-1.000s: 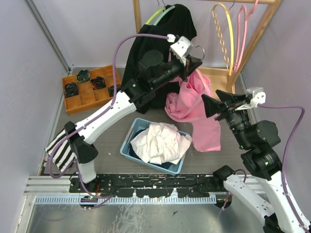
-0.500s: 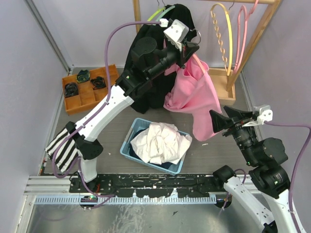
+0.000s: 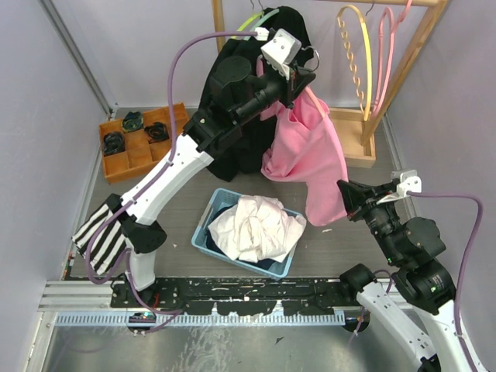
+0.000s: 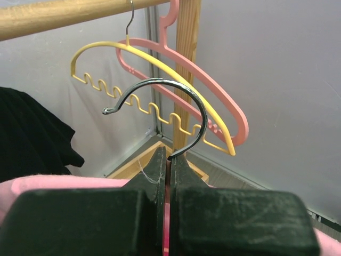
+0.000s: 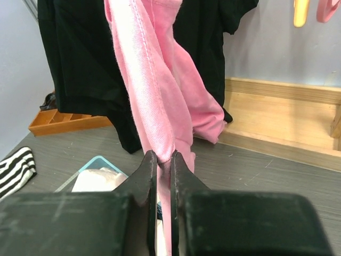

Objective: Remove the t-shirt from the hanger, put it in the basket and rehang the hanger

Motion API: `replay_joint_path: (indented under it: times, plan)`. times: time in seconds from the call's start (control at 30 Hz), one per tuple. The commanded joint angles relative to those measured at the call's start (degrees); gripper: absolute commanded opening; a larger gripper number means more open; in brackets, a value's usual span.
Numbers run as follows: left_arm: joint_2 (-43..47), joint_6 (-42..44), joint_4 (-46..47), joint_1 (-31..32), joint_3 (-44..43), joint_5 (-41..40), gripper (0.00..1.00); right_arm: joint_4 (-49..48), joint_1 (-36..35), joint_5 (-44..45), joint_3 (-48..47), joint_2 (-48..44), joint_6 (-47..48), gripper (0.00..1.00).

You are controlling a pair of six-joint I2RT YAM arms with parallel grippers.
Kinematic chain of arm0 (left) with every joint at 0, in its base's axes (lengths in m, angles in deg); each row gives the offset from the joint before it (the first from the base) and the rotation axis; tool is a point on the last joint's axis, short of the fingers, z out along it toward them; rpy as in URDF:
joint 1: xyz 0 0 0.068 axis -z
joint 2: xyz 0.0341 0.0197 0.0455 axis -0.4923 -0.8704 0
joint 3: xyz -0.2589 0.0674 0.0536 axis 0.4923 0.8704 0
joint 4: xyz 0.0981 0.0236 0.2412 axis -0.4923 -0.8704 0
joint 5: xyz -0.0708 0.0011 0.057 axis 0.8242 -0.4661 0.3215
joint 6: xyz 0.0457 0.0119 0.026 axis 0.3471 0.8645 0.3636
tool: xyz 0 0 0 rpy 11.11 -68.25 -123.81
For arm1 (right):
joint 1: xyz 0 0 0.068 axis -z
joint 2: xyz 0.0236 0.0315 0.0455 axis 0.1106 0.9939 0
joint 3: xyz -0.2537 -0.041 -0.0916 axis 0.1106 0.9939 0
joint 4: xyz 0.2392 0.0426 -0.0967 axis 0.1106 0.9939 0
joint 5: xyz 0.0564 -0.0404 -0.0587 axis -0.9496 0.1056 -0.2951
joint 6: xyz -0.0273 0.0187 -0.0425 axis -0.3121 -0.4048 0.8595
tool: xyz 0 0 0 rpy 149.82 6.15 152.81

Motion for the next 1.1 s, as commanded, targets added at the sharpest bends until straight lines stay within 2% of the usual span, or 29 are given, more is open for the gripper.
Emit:
replay_joint_path:
  times: [0.0,0.13,0.33,0.37,0.43,0.47,0.6,0.63,0.77,1.07]
  plan:
    - [1.0,-2.3,3.4,-0.7,-4.1,-2.3,0.00,-0.8,0.1,2.9,1.0,-0.3,-1.2,0.01]
    - [0.1,-3.3,1.1,-1.9,-8.7,-3.7,0.00,0.8,0.2,7.7,2.1,-0.4,-3.0,0.01]
    - [0.1,-4.9,0.6,-4.1,-11.6,-4.9,0.00,1.9,0.2,6.5,4.1,-1.7,-5.0,0.01]
    - [0.1,-5.1,0.6,-4.2,-11.6,-4.9,0.00,2.0,0.2,6.1,4.3,-1.8,-5.0,0.09]
    - [0.5,-5.4,0.8,-4.3,-11.0,-4.5,0.00,2.0,0.2,5.9,4.6,-1.8,-4.8,0.33]
    - [0.7,-5.7,1.0,-4.3,-10.3,-4.2,0.00,1.9,0.2,5.8,4.5,-1.7,-4.6,0.40]
    - [1.5,-6.6,2.0,-4.3,-8.4,-3.2,0.00,1.2,0.2,5.6,4.1,-0.7,-3.9,0.44]
    - [1.5,-6.6,2.0,-4.3,-8.5,-3.3,0.00,1.2,0.2,5.4,4.1,-0.6,-3.8,0.42]
    - [1.6,-6.5,1.9,-4.3,-8.7,-3.2,0.00,0.6,0.2,6.2,4.4,-1.2,-4.5,0.02]
    - [2.1,-6.4,1.8,-4.3,-8.7,-3.5,0.00,2.6,0.2,11.7,6.0,-1.7,-6.4,0.01]
